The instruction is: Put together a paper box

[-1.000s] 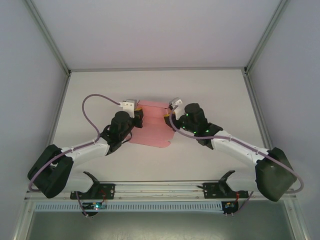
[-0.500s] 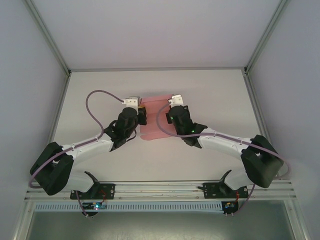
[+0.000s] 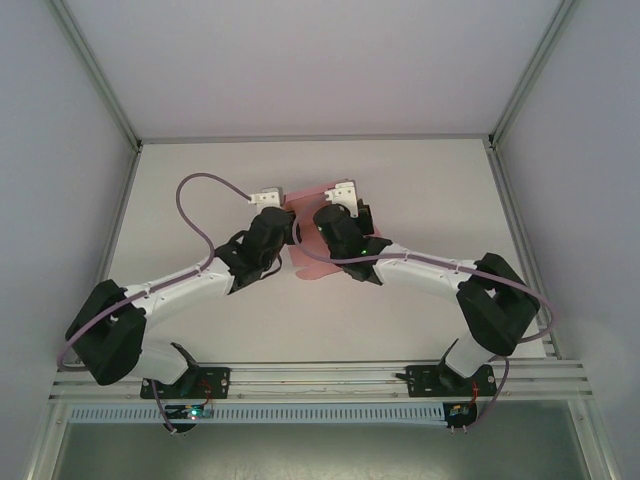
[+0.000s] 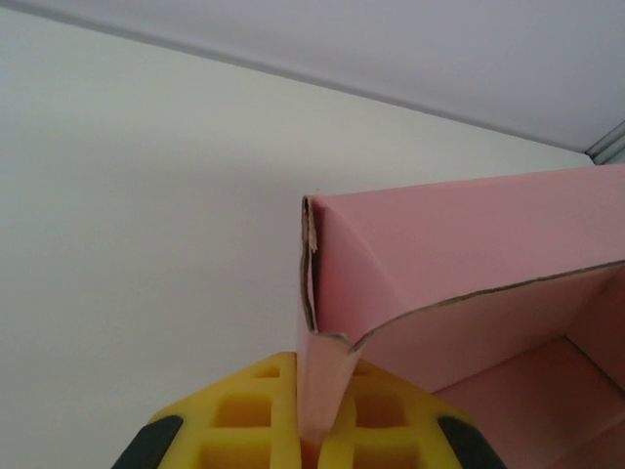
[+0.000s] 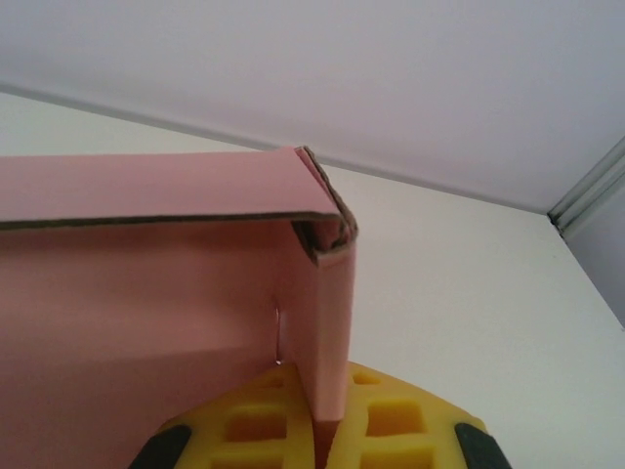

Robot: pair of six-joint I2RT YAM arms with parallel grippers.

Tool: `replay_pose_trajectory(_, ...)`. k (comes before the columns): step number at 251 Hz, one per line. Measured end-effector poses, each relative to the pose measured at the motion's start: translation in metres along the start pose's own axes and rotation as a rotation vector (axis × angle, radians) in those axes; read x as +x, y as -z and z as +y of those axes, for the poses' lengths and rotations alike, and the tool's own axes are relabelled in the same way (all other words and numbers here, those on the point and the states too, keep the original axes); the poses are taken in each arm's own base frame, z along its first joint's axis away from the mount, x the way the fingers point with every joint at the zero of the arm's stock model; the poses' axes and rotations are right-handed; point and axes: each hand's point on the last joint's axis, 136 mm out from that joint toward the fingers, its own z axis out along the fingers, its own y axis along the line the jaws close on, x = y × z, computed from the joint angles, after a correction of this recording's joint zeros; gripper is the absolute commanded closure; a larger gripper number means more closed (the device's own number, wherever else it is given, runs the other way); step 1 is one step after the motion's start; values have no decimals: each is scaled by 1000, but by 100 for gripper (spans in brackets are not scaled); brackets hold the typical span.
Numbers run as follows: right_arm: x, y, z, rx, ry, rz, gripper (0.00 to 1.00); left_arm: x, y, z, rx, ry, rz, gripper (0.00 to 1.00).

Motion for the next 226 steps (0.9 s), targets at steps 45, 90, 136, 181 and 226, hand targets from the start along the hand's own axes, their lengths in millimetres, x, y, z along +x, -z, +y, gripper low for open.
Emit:
replay_pose_trajectory(45, 1, 1, 0, 5, 9, 0, 100, 3, -6, 8, -147, 86, 37, 100)
replay_pose_trajectory(90, 1, 1, 0, 4, 11, 2, 100, 6, -8, 10, -212, 120, 54, 100)
replay_pose_trajectory(136, 10, 4, 3, -52, 7, 14, 98, 14, -12, 10, -198, 79, 68, 100)
replay_pose_trajectory(181, 25, 1, 5, -181, -18, 25, 82, 25, -15, 6, -113, 19, 79, 100)
replay_pose_trajectory(226, 19, -2, 6, -282, -65, 5, 62, 21, -17, 13, -102, -7, 72, 100)
